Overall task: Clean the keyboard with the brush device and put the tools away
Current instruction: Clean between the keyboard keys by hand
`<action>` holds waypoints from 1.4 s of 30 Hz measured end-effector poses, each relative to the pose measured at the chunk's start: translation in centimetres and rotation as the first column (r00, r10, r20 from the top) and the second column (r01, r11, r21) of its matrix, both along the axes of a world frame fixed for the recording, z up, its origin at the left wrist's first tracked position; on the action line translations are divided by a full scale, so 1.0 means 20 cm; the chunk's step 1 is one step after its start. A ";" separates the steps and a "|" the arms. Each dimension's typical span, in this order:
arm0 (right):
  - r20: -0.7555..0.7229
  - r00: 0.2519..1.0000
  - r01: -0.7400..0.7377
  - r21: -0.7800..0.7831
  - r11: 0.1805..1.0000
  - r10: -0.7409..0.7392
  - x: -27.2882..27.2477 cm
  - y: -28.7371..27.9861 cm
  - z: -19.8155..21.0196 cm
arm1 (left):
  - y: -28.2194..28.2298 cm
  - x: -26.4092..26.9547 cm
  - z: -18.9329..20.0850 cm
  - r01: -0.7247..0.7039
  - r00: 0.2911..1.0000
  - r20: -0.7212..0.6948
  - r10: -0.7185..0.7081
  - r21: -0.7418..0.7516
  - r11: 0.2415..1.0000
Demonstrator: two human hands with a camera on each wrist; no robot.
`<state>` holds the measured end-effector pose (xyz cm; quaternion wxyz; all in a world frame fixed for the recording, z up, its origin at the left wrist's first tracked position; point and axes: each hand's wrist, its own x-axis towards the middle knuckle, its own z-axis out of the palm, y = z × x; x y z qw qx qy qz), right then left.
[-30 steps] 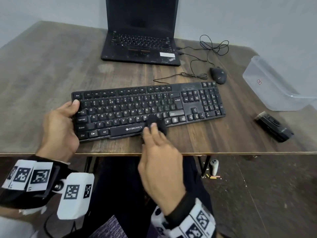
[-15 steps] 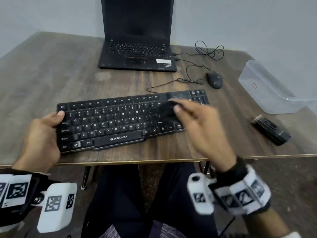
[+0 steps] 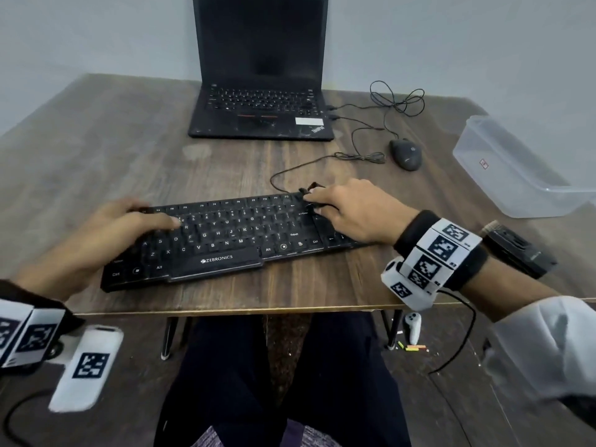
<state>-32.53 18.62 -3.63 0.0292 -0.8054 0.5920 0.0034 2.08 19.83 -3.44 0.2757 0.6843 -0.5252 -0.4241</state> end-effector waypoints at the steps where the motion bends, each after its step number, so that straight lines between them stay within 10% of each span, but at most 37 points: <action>1: -0.007 1.000 0.000 0.006 1.000 0.000 0.00 0.00 0.01 | -0.01 -0.02 0.03 0.087 0.983 0.164 -0.081 -0.028 0.996; 4: -0.015 1.000 -0.006 0.013 1.000 0.006 -0.01 -0.01 0.02 | -0.02 -0.18 0.15 0.382 0.784 0.529 -0.324 0.001 0.924; 8: -0.008 1.000 -0.002 0.035 0.999 0.003 0.03 0.00 0.05 | -0.09 -0.54 0.16 0.649 0.518 0.567 -0.641 0.227 0.726; 12: 0.010 0.999 0.034 0.072 0.997 -0.035 0.04 0.01 0.07 | -0.16 -0.76 0.08 0.684 0.411 0.578 -0.705 0.315 0.658; 23: -0.020 0.990 0.132 -0.195 0.972 -0.139 -0.09 0.23 0.08 | -0.10 -0.74 0.02 0.715 0.389 0.795 -0.465 0.058 0.697; 33: 0.298 0.919 0.342 -0.286 0.895 -0.257 0.16 0.31 -0.05 | -0.05 -0.68 -0.04 0.736 0.501 0.770 -0.395 -0.139 0.663; 42: 0.184 0.983 0.046 -0.216 0.975 -0.005 0.25 0.22 0.02 | -0.04 -0.66 -0.06 0.720 0.531 0.763 -0.369 -0.177 0.671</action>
